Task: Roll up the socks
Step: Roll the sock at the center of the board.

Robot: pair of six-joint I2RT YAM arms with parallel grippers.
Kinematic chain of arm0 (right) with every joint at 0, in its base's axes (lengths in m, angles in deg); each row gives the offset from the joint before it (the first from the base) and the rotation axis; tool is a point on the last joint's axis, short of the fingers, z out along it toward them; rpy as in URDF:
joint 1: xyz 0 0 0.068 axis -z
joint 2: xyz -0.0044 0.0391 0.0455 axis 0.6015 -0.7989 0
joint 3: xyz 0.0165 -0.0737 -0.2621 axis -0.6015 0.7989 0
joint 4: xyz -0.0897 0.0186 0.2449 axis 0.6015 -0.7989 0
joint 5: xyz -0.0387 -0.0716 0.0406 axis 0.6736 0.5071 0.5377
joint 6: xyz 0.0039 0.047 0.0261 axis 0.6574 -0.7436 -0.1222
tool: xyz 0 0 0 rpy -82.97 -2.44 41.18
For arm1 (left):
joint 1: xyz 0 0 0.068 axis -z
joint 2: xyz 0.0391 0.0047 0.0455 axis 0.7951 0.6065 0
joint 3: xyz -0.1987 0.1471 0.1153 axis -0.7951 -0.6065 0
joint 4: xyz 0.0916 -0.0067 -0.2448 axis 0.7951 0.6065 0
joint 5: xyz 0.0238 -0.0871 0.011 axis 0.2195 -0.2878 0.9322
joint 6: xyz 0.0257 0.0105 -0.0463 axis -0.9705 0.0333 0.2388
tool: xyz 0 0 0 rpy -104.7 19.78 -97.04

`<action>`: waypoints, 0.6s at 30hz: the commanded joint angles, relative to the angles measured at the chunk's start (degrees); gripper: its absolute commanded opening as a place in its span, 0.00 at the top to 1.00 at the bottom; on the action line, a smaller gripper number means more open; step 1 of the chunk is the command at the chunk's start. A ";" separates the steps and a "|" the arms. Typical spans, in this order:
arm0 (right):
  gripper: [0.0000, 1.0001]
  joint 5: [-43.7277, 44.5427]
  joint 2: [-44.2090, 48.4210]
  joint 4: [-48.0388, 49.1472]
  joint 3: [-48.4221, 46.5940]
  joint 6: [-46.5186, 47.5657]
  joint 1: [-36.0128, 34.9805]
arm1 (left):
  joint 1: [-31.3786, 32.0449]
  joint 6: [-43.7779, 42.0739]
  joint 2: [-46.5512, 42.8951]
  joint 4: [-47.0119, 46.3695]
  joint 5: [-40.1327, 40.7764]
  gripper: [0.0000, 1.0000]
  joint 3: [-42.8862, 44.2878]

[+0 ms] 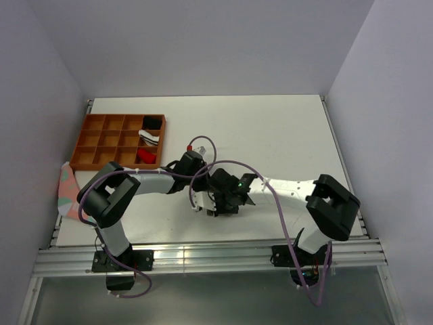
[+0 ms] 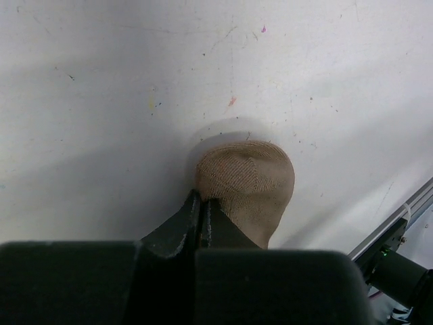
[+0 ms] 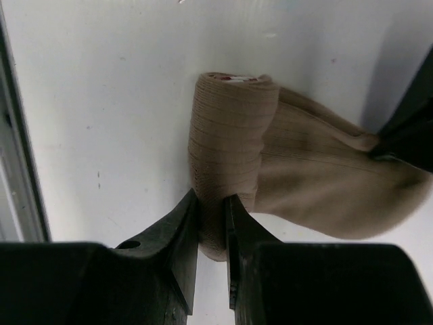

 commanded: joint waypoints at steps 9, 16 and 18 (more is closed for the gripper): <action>0.90 -22.88 -17.21 -20.75 -15.18 3.15 13.51 | -1.33 -1.86 -0.90 -0.34 4.92 1.00 -2.94; 0.90 -23.95 -20.02 -22.61 -16.25 4.12 15.81 | -3.26 -0.80 -2.84 -0.60 6.07 0.92 -5.75; 0.90 -24.30 -21.43 -22.96 -16.59 3.86 15.90 | -3.26 -0.54 -3.10 -1.73 6.33 0.81 -6.98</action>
